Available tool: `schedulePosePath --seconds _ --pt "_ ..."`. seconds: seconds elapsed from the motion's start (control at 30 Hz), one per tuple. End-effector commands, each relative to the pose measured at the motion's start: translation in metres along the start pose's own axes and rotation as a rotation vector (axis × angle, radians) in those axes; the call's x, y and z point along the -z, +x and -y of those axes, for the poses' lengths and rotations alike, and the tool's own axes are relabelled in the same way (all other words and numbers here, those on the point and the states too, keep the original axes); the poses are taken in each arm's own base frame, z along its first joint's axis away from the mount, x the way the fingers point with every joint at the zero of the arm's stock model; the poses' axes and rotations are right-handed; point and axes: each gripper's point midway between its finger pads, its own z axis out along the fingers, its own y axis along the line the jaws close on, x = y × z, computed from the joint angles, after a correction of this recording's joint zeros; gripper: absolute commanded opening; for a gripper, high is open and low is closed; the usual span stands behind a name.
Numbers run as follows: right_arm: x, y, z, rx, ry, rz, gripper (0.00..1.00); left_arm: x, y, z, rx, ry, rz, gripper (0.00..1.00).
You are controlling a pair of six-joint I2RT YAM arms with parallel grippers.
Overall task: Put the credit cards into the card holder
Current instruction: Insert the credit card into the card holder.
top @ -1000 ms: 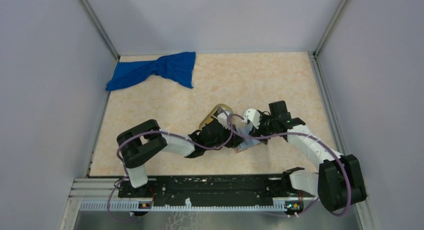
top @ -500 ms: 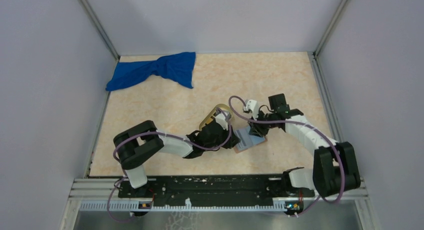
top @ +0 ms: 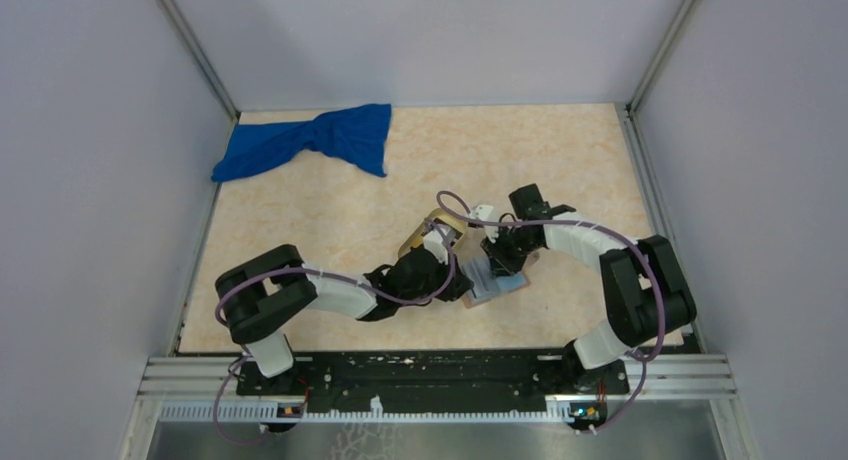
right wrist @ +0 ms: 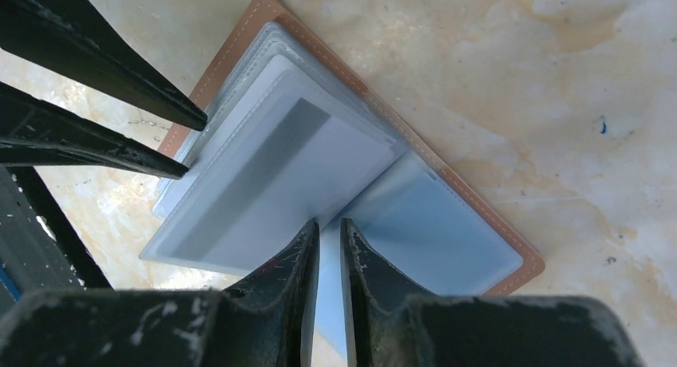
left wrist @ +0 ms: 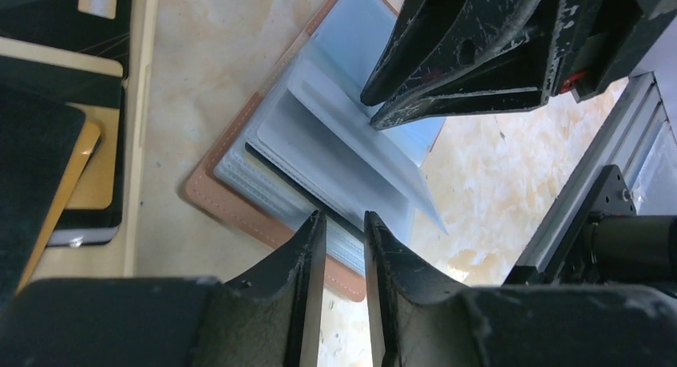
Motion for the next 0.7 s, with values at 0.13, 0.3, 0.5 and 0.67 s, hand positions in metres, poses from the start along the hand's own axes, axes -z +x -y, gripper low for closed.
schedulePosePath --seconds 0.13,0.3,0.5,0.67 --pt "0.011 -0.03 -0.014 0.062 -0.029 0.086 0.17 0.03 -0.014 0.002 -0.018 0.024 0.061 0.32" --pt "0.011 -0.035 -0.027 0.064 -0.094 0.107 0.18 0.042 -0.017 0.0 -0.008 0.027 0.078 0.34" --pt "-0.005 -0.027 -0.035 0.028 -0.149 0.042 0.18 0.048 -0.022 0.003 -0.015 0.049 0.107 0.34" --pt "-0.018 -0.025 -0.04 0.034 -0.154 -0.017 0.18 0.057 -0.03 0.0 -0.045 0.039 0.144 0.35"
